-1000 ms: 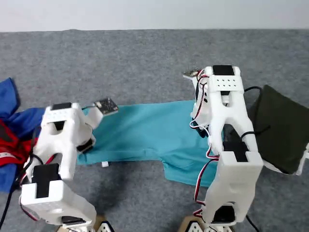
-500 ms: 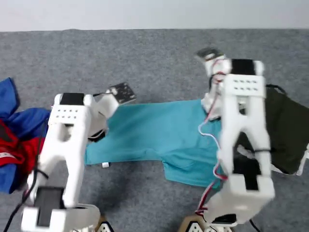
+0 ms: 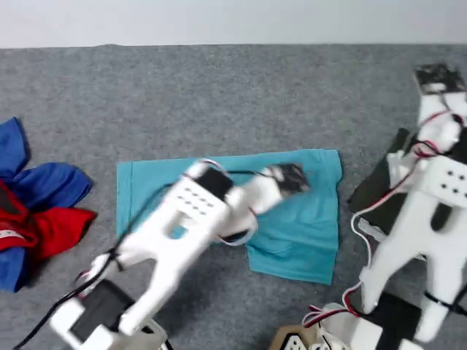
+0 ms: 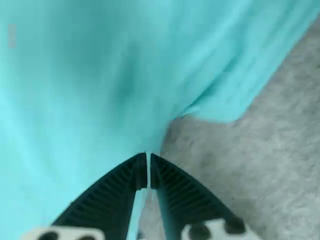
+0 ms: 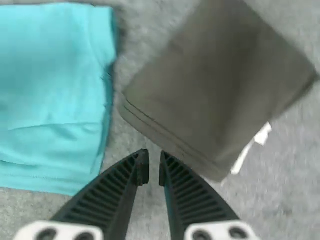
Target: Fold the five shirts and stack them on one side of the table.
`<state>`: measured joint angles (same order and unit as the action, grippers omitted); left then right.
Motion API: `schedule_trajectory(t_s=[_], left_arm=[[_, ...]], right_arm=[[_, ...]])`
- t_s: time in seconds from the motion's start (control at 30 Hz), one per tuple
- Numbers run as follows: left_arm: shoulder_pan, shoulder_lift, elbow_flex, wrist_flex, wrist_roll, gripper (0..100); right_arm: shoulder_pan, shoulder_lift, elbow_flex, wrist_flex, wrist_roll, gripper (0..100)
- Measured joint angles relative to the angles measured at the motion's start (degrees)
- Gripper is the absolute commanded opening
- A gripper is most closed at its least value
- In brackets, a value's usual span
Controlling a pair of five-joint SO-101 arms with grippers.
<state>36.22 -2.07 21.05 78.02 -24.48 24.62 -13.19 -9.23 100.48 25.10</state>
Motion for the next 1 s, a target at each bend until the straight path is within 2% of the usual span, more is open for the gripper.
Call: schedule_trajectory(t_s=[0.23, 0.5, 0.73, 1.0], left_arm=[[7.56, 11.78, -9.93, 0.00, 0.00, 3], [11.69, 26.81, -25.76, 1.41, 0.00, 7], [11.34, 35.78, -38.86, 3.43, -0.26, 7], [5.36, 42.90, -51.78, 5.54, -1.93, 7]], right_arm=[[5.01, -5.80, 7.03, 0.00, 0.00, 4.6], [5.27, -10.64, 12.22, 0.09, 0.00, 4.6], [5.27, -12.22, 13.98, 0.09, 0.00, 4.6], [5.27, -12.22, 13.98, 0.09, 0.00, 4.6]])
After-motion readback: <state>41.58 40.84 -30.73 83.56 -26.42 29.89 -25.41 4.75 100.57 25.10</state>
